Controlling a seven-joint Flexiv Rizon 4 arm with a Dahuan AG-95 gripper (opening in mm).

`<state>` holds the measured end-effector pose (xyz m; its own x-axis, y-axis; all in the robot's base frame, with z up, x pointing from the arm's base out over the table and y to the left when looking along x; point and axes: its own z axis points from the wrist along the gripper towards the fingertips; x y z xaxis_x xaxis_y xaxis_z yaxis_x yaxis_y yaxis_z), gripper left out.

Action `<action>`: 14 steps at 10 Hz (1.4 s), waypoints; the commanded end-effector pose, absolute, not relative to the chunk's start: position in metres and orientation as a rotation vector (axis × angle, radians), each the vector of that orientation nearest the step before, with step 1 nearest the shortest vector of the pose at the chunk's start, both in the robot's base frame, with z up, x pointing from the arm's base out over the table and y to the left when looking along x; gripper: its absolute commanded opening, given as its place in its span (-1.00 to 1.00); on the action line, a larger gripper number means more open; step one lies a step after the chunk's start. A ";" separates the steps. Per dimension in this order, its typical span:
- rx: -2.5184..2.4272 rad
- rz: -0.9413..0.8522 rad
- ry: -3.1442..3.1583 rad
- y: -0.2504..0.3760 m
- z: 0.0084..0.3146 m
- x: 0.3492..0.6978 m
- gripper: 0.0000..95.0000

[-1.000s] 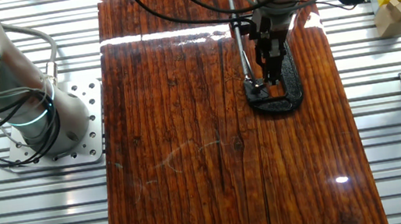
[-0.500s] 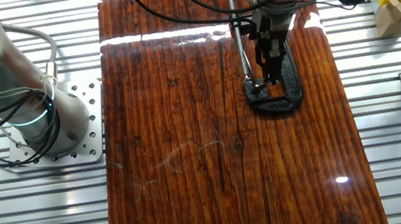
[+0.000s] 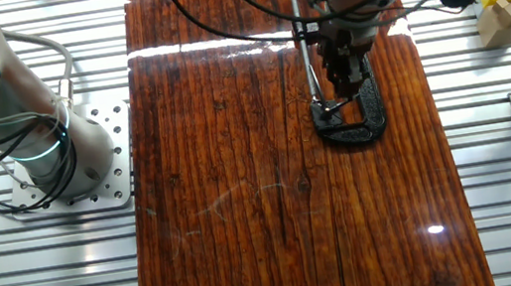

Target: Turn the hands of a clock

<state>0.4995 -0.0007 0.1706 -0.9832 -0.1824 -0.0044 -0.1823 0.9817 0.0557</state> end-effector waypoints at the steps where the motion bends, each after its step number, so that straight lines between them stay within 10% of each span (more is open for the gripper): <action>1: 0.345 -0.092 -3.119 0.000 0.170 0.500 -1.00; 14: 0.338 -0.093 -3.121 0.001 0.170 0.500 -1.00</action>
